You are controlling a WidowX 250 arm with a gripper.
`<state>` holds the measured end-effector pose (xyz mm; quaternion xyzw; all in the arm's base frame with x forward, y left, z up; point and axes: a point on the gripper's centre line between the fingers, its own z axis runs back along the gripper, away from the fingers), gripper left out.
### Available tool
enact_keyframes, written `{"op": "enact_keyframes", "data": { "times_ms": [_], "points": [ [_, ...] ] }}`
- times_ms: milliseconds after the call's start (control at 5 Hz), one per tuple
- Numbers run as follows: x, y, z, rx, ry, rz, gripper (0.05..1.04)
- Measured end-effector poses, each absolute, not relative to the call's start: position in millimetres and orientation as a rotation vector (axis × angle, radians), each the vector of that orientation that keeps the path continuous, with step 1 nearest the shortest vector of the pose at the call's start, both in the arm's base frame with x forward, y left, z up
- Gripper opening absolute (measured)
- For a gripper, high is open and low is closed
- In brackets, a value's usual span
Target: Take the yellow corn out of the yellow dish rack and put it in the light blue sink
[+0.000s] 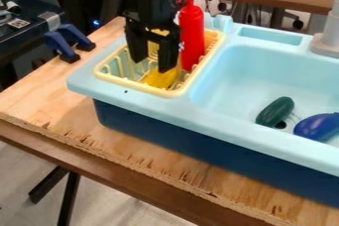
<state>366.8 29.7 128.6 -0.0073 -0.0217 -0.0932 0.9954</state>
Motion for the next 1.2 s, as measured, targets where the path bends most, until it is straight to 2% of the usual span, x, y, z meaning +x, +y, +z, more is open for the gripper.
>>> {"op": "enact_keyframes", "data": {
  "times_ms": [200, 400, 600, 800, 1000, 1200],
  "points": [
    [369.7, 21.9, 124.1, -0.012, -0.044, -0.195, 1.003],
    [368.0, 15.3, 103.7, 0.004, 0.028, -0.203, 1.003],
    [368.7, 15.8, 102.5, 0.007, 0.027, -0.181, 0.948],
    [370.2, 17.7, 102.0, 0.006, 0.013, -0.16, 0.717],
    [364.4, 17.0, 101.8, 0.0, 0.014, -0.151, 0.706],
    [359.8, 18.0, 122.5, 0.014, -0.04, -0.139, 0.706]
  ]
}}
